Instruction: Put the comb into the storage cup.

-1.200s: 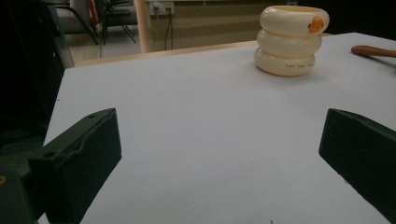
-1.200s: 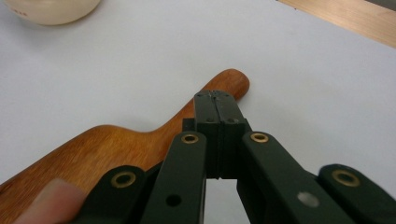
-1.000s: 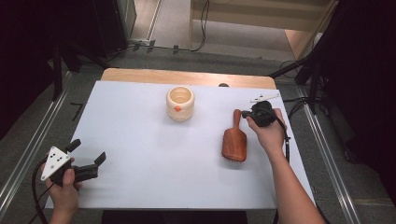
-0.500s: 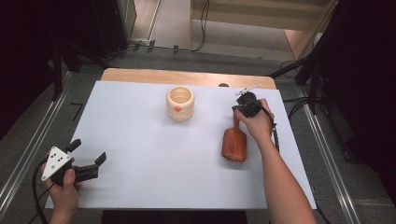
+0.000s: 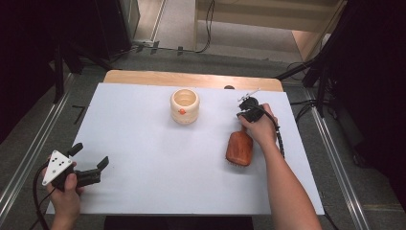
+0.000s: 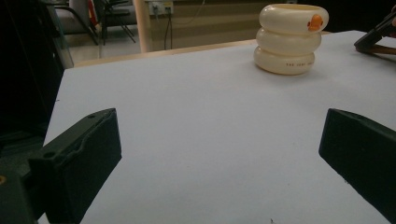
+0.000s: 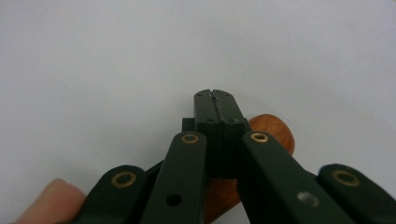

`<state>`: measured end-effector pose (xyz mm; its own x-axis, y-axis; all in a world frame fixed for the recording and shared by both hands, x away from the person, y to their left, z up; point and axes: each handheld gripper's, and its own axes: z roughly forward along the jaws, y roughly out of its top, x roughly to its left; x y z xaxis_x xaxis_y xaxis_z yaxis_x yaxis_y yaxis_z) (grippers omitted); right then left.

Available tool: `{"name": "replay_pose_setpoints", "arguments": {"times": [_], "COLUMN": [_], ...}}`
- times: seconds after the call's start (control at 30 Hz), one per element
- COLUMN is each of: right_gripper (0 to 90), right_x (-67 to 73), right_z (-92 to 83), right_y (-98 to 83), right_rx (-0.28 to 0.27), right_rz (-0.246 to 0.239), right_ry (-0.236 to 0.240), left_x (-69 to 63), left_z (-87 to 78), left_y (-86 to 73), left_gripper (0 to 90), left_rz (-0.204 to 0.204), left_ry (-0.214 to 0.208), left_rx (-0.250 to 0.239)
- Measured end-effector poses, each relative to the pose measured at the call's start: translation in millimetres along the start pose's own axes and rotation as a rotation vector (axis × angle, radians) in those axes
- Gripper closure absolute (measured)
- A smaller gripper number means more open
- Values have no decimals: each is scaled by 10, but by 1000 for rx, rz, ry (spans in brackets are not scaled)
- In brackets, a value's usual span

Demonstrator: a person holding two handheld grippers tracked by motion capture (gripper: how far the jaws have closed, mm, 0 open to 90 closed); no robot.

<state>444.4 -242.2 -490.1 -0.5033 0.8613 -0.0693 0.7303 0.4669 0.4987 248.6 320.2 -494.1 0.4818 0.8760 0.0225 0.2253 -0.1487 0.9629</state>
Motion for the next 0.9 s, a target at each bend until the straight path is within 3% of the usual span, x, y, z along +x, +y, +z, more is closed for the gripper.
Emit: {"name": "replay_pose_setpoints", "arguments": {"times": [0.13,0.33,0.6,0.9], "right_gripper": [876,876,876,876], "right_x": [-125,-213,-182,-164], "right_z": [-48,-138,-306,-458], "right_y": [-112,-299,-542,-866], "right_rx": [6,16,35,45], "right_rz": [40,47,12,22], "right_ry": [16,35,64,87], "left_x": [0,0,-5,-14], "left_z": [0,1,6,7], "left_y": [0,0,0,1], "left_gripper": [0,0,0,0], "left_rz": [1,2,6,6], "left_ry": [-1,-2,-1,3], "left_rx": [0,1,4,6]}}
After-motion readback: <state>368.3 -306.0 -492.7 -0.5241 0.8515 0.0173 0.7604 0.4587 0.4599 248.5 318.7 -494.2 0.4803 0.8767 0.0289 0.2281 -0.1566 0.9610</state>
